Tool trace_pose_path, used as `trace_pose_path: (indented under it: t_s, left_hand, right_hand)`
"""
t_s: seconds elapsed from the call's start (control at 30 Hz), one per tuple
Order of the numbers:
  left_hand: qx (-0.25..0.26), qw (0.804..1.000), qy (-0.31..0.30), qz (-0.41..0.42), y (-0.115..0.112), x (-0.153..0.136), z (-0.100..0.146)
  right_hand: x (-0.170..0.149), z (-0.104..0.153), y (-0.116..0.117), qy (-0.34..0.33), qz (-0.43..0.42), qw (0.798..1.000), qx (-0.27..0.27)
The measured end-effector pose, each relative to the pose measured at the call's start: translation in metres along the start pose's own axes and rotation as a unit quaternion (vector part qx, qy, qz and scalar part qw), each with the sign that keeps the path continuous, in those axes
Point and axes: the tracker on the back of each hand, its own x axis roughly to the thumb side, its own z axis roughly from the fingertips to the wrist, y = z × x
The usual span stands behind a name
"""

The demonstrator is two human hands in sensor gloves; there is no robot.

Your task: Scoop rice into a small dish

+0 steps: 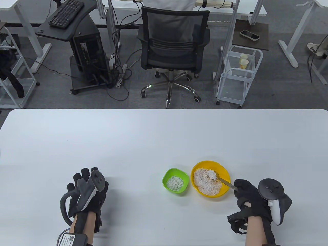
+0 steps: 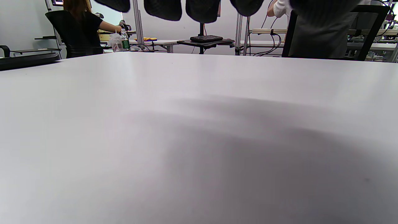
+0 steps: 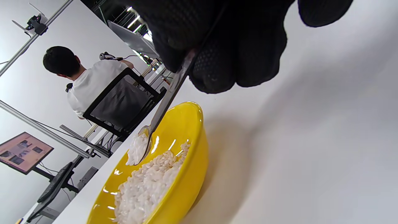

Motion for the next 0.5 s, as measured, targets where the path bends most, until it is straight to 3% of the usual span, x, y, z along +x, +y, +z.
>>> trace_pose_path:
  t_s: [0.27, 0.5]
  left_hand:
    - [0.000, 1.000, 0.001, -0.001, 0.000, 0.000, 0.000]
    - [0.001, 1.000, 0.003, -0.002, 0.000, 0.000, 0.000]
  right_hand:
    - [0.018, 0.010, 0.013, -0.056, -0.028, 0.997, 0.042]
    - [0.048, 0.030, 0.048, -0.119, 0.037, 0.990, 0.062]
